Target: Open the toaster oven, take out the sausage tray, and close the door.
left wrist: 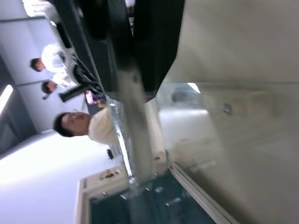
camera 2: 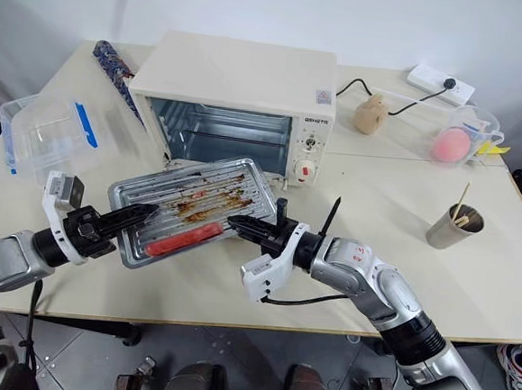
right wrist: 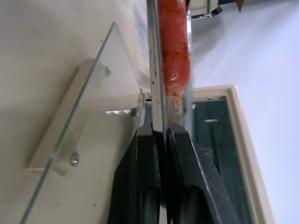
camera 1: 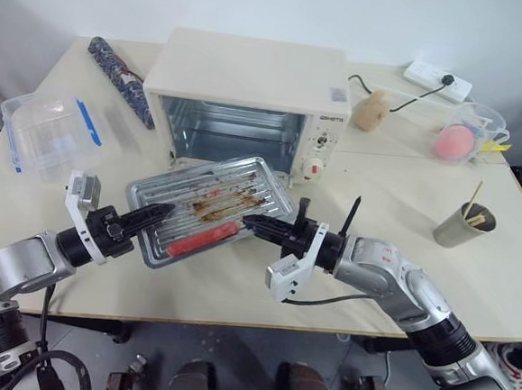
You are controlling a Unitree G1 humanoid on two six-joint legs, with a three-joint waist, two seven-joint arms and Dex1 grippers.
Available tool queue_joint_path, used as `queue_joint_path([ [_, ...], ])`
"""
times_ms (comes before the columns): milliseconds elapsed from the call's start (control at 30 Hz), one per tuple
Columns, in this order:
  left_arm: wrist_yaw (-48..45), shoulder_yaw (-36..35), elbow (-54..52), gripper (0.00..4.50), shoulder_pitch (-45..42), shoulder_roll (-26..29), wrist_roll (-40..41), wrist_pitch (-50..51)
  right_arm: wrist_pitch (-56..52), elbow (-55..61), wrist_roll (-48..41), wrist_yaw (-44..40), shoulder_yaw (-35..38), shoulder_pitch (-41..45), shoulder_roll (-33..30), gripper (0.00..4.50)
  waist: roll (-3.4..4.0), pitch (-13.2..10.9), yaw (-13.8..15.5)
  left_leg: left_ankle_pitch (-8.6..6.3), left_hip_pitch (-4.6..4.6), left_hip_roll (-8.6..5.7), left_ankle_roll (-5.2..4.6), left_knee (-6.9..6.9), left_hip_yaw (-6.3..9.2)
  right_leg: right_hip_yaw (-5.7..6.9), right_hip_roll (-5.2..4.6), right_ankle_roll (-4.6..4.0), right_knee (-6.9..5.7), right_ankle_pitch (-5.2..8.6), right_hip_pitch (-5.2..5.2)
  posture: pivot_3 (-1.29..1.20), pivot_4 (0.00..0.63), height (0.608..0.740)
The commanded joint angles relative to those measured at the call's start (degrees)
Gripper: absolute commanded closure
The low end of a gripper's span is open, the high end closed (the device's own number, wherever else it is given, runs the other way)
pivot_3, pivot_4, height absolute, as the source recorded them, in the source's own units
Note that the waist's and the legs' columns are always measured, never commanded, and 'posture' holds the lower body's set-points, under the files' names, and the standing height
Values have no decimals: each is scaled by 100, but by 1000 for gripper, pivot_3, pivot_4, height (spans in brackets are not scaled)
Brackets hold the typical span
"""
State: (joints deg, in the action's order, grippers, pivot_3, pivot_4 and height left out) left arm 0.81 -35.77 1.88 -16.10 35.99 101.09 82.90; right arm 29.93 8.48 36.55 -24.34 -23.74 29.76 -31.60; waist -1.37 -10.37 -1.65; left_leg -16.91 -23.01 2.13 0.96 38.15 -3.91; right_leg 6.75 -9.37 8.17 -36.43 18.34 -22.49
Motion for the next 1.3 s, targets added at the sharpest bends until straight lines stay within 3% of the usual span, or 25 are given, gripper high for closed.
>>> queue_joint_path([
  [33,299,428,-14,4486,243,375,413,-343,47,93,-261,160,332,196,93,4500,0,0,0,0,1,-1,0,0,-1,-2,0,0,0,0,1,0,150,740],
  [300,353,1187,2,4486,569,984,1149,-994,49,-35,-344,74,349,325,171,4500,1,-1,1,0,1,-2,0,-1,-1,-5,1,-1,5,0,3,0,150,740],
  [433,240,1330,-7,4486,687,993,1191,-1216,-158,-27,-609,-460,221,396,126,4500,2,-1,1,0,1,-3,0,-2,-3,-5,1,-1,8,1,3,0,150,740],
  [667,110,1475,-26,4500,776,905,1191,-1402,-202,147,-977,-924,223,346,89,2433,2,-1,4,0,1,-3,0,-2,-3,-4,2,-1,12,1,4,0,150,740],
  [900,49,1489,14,4500,765,784,1191,-1493,-516,347,-1511,-1460,294,285,-30,42,2,-1,7,0,1,-4,0,-3,-4,-4,2,-1,19,1,6,0,150,740],
  [1300,120,1393,-202,4500,908,440,1191,-1698,-2438,951,-4738,-3294,903,-325,-648,42,2,-1,22,-1,1,-4,-3,-5,-1,2,2,-1,33,0,16,0,150,740],
])
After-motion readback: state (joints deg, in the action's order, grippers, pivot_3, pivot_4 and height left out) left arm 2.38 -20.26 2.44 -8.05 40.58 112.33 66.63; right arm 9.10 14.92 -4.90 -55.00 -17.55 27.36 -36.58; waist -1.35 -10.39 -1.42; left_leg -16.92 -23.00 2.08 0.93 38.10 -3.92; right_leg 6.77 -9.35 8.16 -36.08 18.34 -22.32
